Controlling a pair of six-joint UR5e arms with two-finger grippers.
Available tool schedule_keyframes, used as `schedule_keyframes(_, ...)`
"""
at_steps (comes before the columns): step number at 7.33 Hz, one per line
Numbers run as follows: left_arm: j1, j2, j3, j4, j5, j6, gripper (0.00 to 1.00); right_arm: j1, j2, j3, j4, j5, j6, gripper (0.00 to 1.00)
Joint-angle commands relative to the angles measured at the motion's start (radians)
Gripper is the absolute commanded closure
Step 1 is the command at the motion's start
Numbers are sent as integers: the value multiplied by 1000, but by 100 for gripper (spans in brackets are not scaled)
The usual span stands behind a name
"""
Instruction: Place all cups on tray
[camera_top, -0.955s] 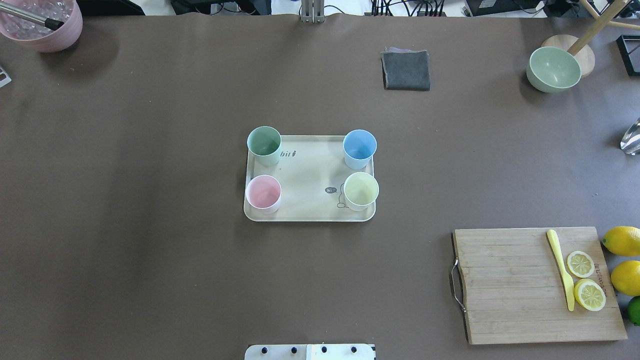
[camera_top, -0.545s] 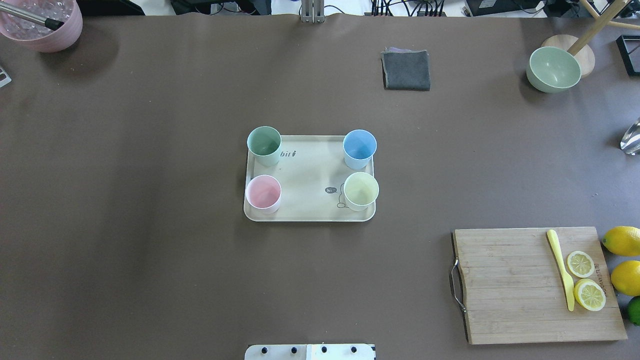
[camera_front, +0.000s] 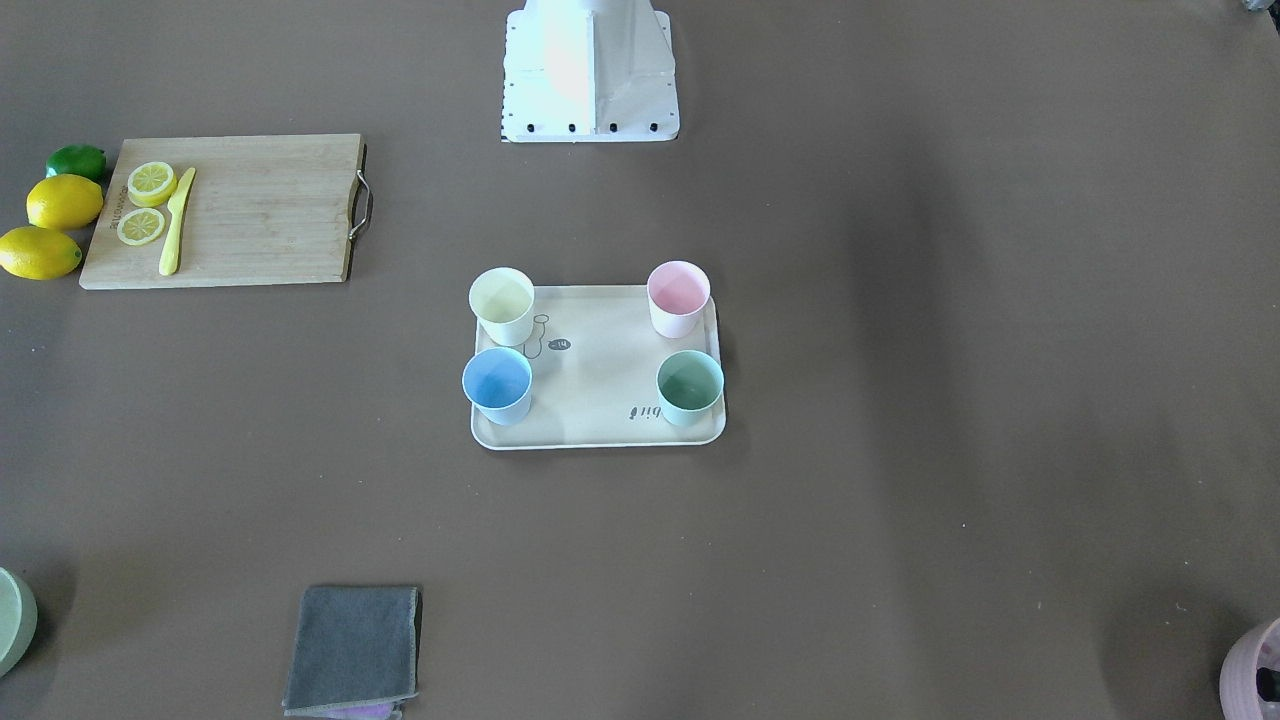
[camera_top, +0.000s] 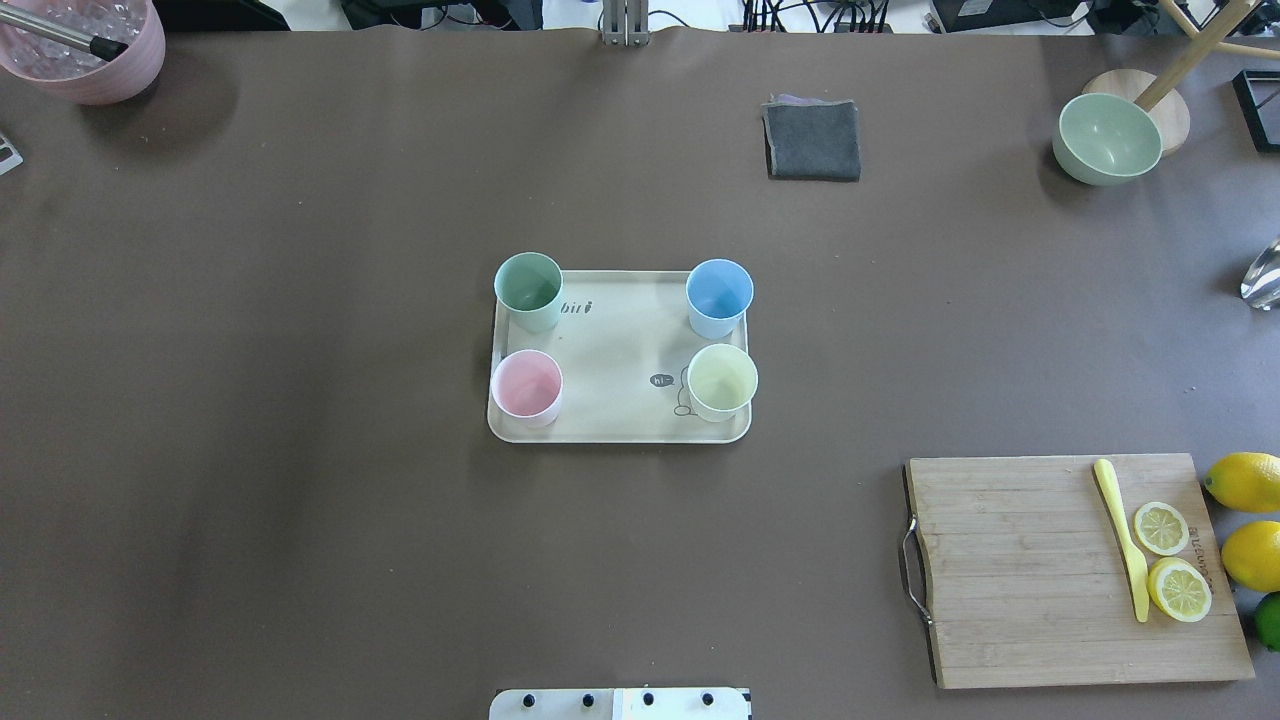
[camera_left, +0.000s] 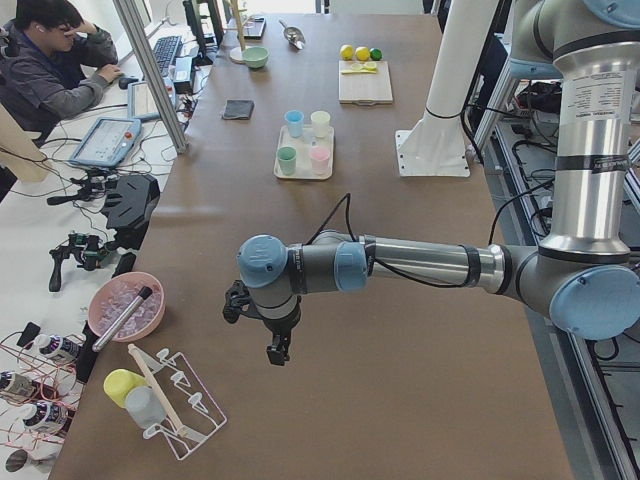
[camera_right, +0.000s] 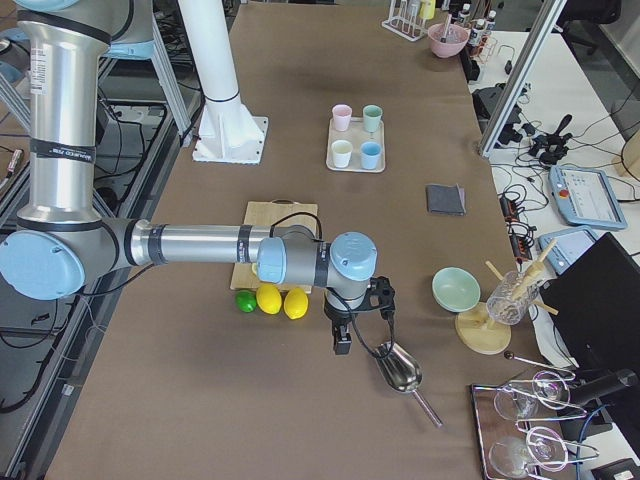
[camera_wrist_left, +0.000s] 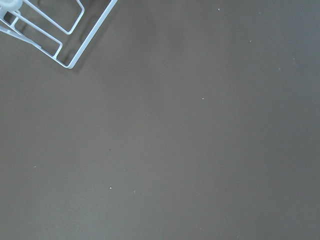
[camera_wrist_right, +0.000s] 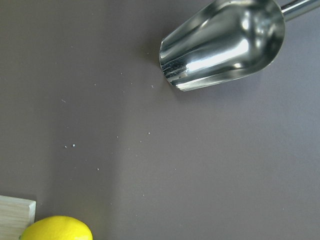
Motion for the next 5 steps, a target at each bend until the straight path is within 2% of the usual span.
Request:
schedule_keyframes(1, -2, 5, -9, 0, 0, 3, 2, -13, -2, -6, -2, -7, -2, 0)
schedule_keyframes(5, 1, 18, 21, -1, 2, 5, 2, -16, -5, 0, 0, -2, 0, 0)
